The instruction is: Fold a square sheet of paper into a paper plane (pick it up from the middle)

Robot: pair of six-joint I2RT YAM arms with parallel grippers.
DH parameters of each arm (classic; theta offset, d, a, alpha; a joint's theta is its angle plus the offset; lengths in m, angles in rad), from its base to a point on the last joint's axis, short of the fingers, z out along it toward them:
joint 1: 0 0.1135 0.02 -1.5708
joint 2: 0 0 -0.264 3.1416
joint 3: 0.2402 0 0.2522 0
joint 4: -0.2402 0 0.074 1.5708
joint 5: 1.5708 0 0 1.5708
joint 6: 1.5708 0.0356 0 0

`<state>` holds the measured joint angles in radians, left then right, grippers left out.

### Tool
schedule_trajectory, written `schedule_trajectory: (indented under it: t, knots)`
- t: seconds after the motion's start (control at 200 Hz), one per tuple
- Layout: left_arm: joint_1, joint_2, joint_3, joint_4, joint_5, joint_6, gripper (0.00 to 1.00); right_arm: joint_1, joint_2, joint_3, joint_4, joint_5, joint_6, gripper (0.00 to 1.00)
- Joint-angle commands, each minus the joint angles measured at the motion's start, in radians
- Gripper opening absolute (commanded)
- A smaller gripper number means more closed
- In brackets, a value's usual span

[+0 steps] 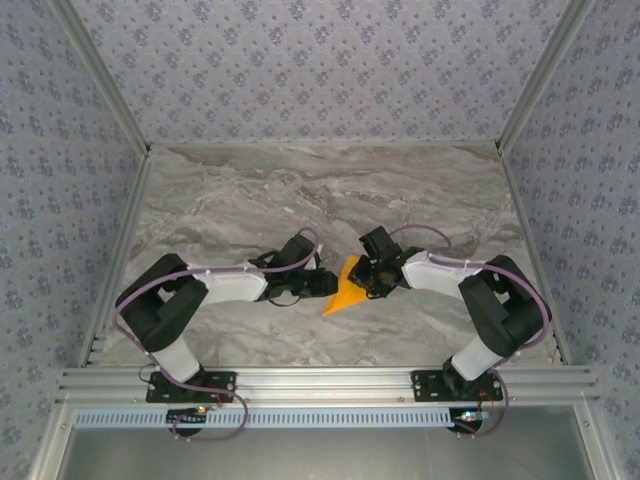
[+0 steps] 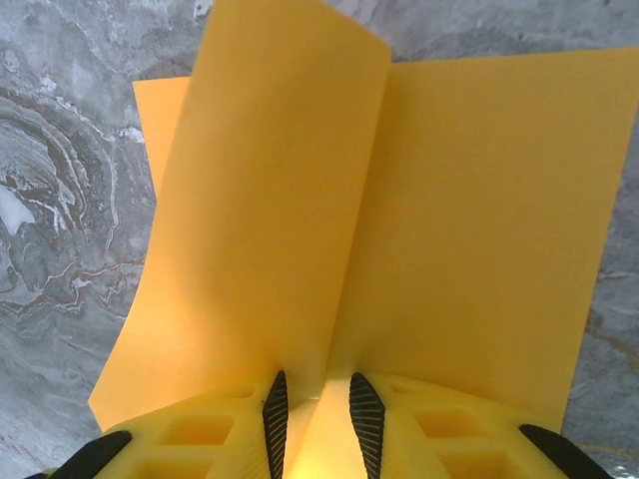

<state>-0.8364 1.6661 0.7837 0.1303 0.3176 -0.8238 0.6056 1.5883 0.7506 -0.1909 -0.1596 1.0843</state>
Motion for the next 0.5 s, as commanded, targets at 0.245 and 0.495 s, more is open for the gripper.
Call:
schedule_trajectory:
  t: [0.245,0.495]
  knots:
    - [0.023,0.029,-0.007,0.136,0.112,-0.015,0.39,-0.009,0.033,-0.057,-0.143,0.103,0.009,0.31]
    - [0.023,0.055,-0.022,0.201,0.158,0.022,0.41,-0.013,0.017,-0.050,-0.146,0.096,0.002,0.32]
